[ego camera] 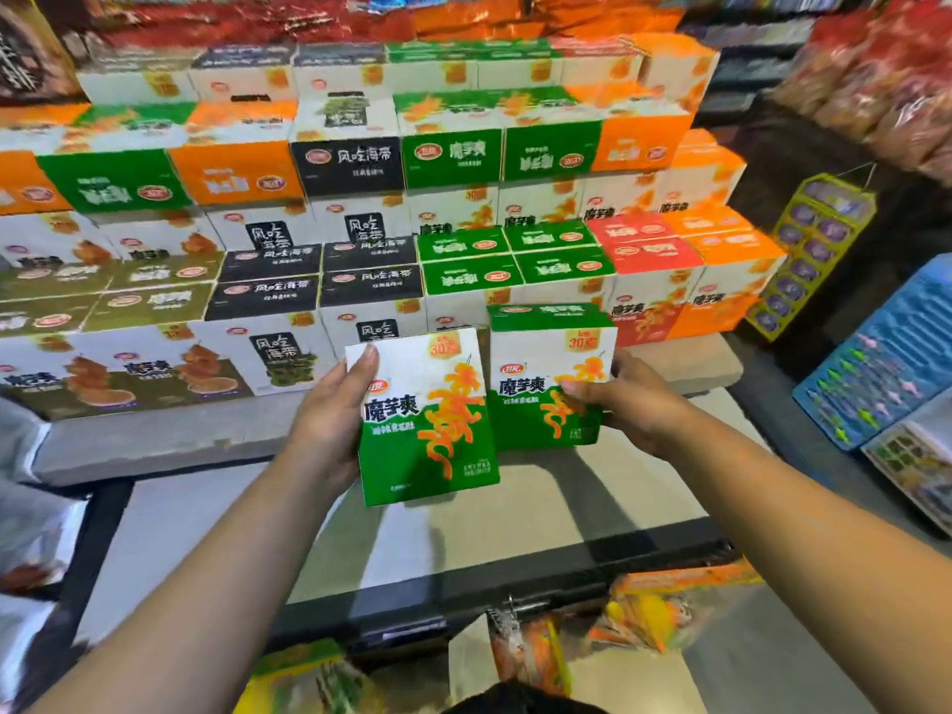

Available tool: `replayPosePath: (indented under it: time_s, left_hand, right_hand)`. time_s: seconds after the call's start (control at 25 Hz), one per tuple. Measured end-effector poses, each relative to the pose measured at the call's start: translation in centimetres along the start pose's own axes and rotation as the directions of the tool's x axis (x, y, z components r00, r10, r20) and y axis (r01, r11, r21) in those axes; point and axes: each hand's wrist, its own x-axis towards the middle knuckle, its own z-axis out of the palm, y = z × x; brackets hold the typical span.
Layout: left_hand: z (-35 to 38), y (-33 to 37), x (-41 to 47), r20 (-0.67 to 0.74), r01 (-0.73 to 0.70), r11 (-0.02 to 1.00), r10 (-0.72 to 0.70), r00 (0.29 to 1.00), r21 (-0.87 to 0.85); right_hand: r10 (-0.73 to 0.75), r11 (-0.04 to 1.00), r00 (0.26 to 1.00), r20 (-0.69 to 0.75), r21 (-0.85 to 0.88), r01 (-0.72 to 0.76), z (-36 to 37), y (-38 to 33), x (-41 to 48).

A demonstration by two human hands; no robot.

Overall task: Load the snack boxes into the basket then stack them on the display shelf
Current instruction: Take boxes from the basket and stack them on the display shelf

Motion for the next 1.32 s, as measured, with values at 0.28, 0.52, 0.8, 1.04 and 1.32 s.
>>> replayPosePath:
  time_s: [0.28, 0.52, 0.8, 1.04, 1.32]
  left_hand:
    - [4.0, -2.3, 0.9, -0.07, 0.002, 0.998, 0.002, 0.998, 0.061]
    - [5.4, -3.7, 0.2, -0.122, 0.0, 0.999, 0.005, 0.992, 0.035]
    - [6.2, -4.5, -0.7, -0.182, -0.006, 0.999, 0.014, 0.983, 0.04]
    - [6.3, -4.6, -0.9, -0.195, -0.012, 1.0, 0.015, 0.981, 0.018]
    - [4.9, -3.6, 0.2, -0.123, -0.009, 1.0, 0.012, 0.992, 0.023]
  right_hand:
    - [-0.032, 0.996, 0.999, -0.003, -0.082, 0.032, -5.3, 0.6, 5.4]
    - [-0.079, 0.99, 0.997, 0.013, -0.118, 0.08, -6.6, 0.8, 8.2]
    - [-0.241, 0.94, 0.97, -0.032, -0.255, 0.225, -7.4, 1.4, 8.4]
    - [-0.339, 0.878, 0.938, -0.067, -0.382, 0.289, -7.4, 1.2, 8.4]
    - [-0.366, 0.847, 0.925, -0.105, -0.448, 0.285, -6.2, 1.1, 7.5]
